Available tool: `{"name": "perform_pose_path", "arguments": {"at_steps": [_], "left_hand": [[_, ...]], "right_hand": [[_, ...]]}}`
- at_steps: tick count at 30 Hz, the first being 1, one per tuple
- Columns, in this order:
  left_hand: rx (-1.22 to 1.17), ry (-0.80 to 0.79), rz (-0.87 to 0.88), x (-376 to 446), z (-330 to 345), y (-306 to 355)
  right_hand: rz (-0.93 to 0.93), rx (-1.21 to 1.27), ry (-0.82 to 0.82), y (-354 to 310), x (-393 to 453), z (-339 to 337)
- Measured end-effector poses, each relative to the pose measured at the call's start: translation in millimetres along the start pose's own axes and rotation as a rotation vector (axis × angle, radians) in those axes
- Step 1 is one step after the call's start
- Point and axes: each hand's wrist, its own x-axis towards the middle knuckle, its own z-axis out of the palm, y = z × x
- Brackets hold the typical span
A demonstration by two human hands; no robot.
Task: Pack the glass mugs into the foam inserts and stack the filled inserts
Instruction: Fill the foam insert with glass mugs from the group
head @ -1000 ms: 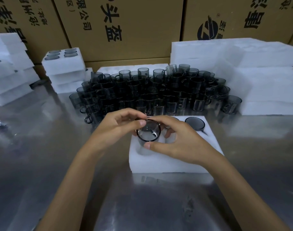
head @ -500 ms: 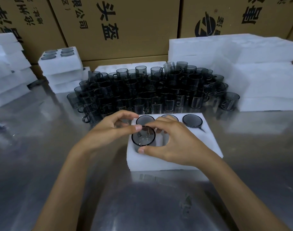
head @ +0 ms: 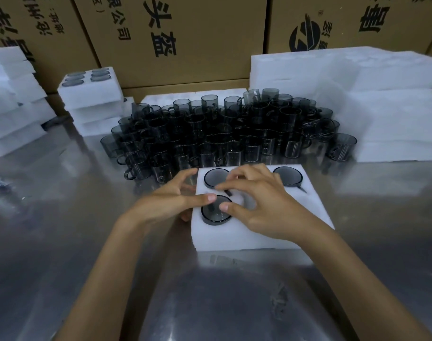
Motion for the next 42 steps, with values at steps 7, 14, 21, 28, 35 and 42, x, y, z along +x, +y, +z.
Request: {"name": "perform_pose_path", "arguments": {"at_steps": [7,14,21,28,35,42], "left_hand": [[-0.003,0.029,0.008,-1.3,3.4,0.3],[-0.105,0.276,0.101,6.5,9.7,-5.3],[-0.063,0.627,0.268,57.2,10.4,6.6],[0.399,0.515,0.065,90.4,6.2,34.5],[0.392,0.664,0.224,77.7,17.8,38.9],[0.205,0.578,0.564,32.3,36.1,53.5]], "right_hand": [[0.061,0.022,-0.001,1.0,0.5,-0.3],[0.066,0.021,0.019,3.0,0.1,0.7],[0.295,0.778,0.134,9.7,0.6,-17.6],[0.346,0.827,0.146,10.4,2.7,-17.0],[0.344,0.884,0.161,13.6,2.3,-20.8],[0.263,0.742,0.314,9.4,1.9,-23.0]]}}
